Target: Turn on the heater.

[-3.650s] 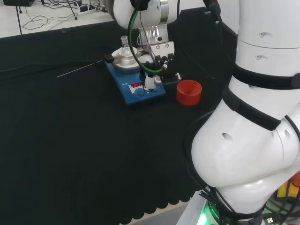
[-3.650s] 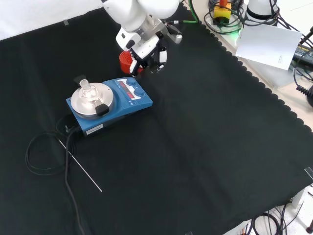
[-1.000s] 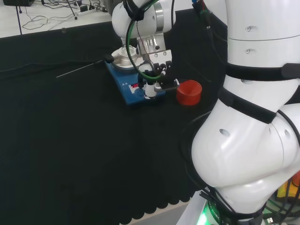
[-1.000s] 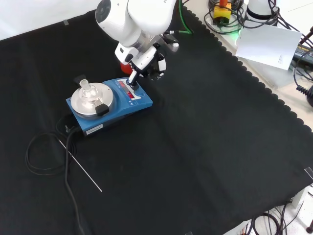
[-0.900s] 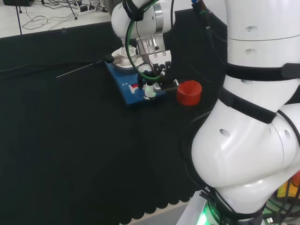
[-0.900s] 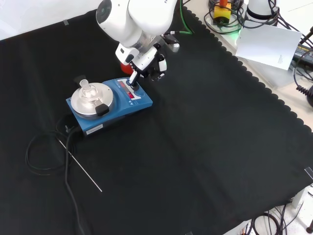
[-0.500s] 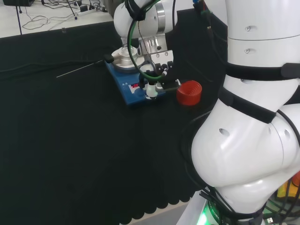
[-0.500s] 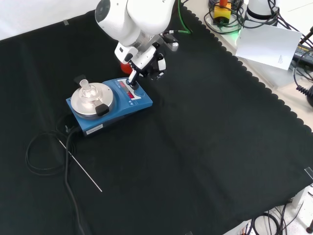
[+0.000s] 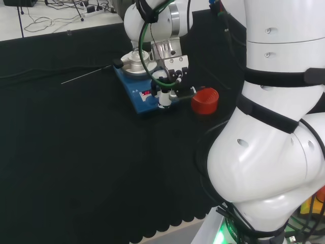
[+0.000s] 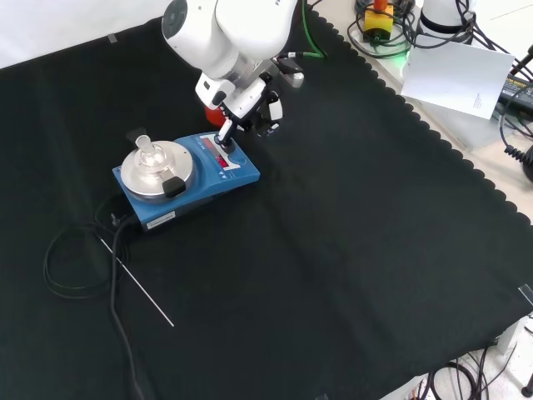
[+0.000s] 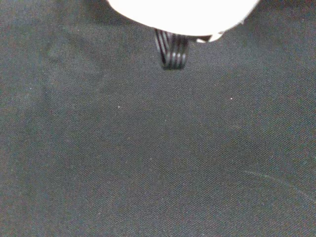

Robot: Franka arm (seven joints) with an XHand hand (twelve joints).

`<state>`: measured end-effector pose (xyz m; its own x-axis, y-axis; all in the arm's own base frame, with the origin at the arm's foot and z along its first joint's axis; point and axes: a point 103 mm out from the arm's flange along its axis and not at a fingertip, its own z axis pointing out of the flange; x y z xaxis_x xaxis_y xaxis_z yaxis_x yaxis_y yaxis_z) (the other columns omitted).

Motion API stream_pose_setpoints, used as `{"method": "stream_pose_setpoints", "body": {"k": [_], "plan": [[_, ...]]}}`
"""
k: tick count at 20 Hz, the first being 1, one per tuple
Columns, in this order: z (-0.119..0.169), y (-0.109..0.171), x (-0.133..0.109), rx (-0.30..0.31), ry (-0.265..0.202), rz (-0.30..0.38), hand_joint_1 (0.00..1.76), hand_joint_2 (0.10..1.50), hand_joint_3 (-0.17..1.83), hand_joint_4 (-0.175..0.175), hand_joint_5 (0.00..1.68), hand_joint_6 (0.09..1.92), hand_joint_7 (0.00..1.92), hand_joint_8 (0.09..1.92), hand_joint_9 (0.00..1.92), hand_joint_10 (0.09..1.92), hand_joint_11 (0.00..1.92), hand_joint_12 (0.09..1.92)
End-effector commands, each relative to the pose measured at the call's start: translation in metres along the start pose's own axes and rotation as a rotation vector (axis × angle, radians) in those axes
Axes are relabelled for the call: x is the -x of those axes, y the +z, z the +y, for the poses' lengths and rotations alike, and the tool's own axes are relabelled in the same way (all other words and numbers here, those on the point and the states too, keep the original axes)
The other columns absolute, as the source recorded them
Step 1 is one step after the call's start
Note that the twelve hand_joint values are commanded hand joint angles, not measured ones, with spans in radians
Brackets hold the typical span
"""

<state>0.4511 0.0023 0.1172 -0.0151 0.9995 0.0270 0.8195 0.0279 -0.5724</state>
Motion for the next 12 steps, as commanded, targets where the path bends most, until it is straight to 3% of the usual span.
{"method": "stream_pose_setpoints", "body": {"k": [1, 12], "plan": [[0.0007, 0.0013, 0.0024, -0.008, 0.002, 0.005, 1.43, 0.62, 1.18, -0.070, 0.33, 0.93, 1.59, 1.55, 1.66, 1.54, 1.18, 1.42], [0.0015, 0.0064, 0.0002, -0.013, 0.007, -0.004, 1.43, 0.62, 1.18, -0.070, 0.33, 0.93, 1.59, 1.55, 1.66, 1.54, 1.18, 1.41]]}}
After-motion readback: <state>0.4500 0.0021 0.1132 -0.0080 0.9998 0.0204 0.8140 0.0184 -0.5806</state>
